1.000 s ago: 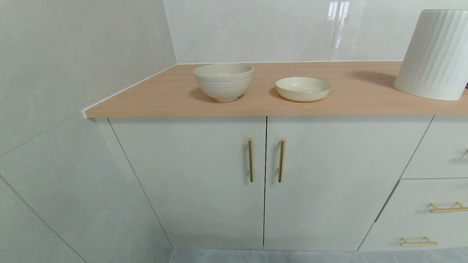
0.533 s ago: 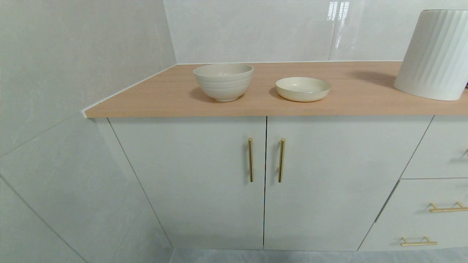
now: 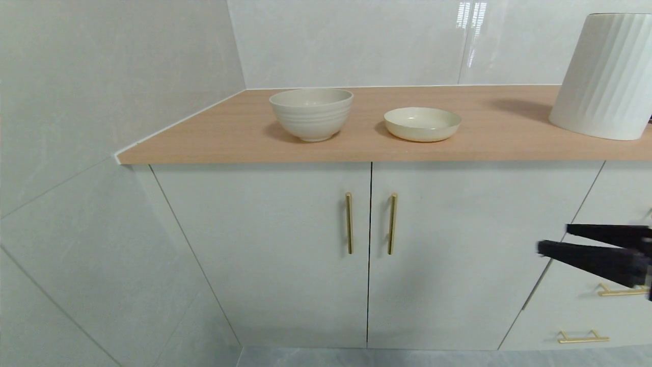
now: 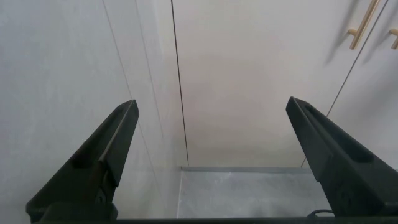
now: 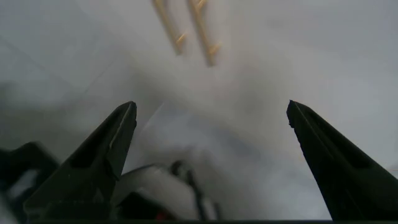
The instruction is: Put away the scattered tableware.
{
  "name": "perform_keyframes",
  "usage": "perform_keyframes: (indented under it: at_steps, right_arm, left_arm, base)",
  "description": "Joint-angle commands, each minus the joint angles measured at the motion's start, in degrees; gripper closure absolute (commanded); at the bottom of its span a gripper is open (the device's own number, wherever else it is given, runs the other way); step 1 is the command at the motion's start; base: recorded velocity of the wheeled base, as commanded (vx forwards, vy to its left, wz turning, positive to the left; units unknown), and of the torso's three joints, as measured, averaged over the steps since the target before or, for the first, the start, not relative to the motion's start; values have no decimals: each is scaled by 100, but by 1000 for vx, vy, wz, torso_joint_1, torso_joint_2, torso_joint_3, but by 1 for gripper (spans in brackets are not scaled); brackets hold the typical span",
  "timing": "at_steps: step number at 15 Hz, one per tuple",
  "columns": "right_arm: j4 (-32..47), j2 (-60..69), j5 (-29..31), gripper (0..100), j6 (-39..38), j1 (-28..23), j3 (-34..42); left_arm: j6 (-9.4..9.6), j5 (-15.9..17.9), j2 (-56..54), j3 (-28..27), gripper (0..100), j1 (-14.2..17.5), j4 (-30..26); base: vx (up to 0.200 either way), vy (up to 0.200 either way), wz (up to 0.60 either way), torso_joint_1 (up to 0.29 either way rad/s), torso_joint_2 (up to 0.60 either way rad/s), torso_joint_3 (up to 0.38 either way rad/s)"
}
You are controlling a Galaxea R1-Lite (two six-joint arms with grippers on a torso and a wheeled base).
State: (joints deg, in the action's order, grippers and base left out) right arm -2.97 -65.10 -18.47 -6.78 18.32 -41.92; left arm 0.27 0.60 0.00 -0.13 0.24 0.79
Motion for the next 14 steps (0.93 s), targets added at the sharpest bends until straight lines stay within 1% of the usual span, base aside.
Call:
perform_keyframes:
  at_steps: [1, 3, 5, 7, 10, 11, 12, 13, 14]
  right_arm:
    - [-133, -2314, -368, 0, -447, 804, -1002]
    - [-230, -2622, -632, 0, -438, 866, -1143]
    - [-432, -3035, -623, 0, -421, 954, -1248]
    - [-924, -3404, -605, 0, -412, 1015, -1222]
    - [-1900, -3809, -183, 0, -421, 1209, -1134]
    - [-2533, -4116, 19, 0, -421, 1235, -1055]
    - [-2928, -4310, 115, 0, -430, 1235, -1037]
    - [-3183, -4415, 282, 0, -430, 1244, -1055]
    - [-3209, -4433, 309, 0, -430, 1244, -1055]
  left_arm:
    - [0, 2, 0, 5, 0, 2, 0]
    - [0, 2, 0, -4, 0, 2, 9]
    - [0, 2, 0, -4, 0, 2, 0]
    - [0, 2, 0, -4, 0, 2, 0]
    - [0, -7, 0, -4, 0, 2, 9]
    - [0, -7, 0, 5, 0, 2, 9]
    - [0, -7, 0, 5, 0, 2, 9]
    - [0, 2, 0, -4, 0, 2, 9]
    - [0, 2, 0, -4, 0, -7, 9]
  base:
    - [0, 0, 0, 0, 0, 0]
    - [0, 0, 0, 0, 0, 0]
    - [0, 0, 0, 0, 0, 0]
    - [0, 0, 0, 0, 0, 0]
    - [0, 0, 0, 0, 0, 0]
    - [0, 0, 0, 0, 0, 0]
    - [0, 0, 0, 0, 0, 0]
    - [0, 0, 0, 0, 0, 0]
    - [0, 0, 0, 0, 0, 0]
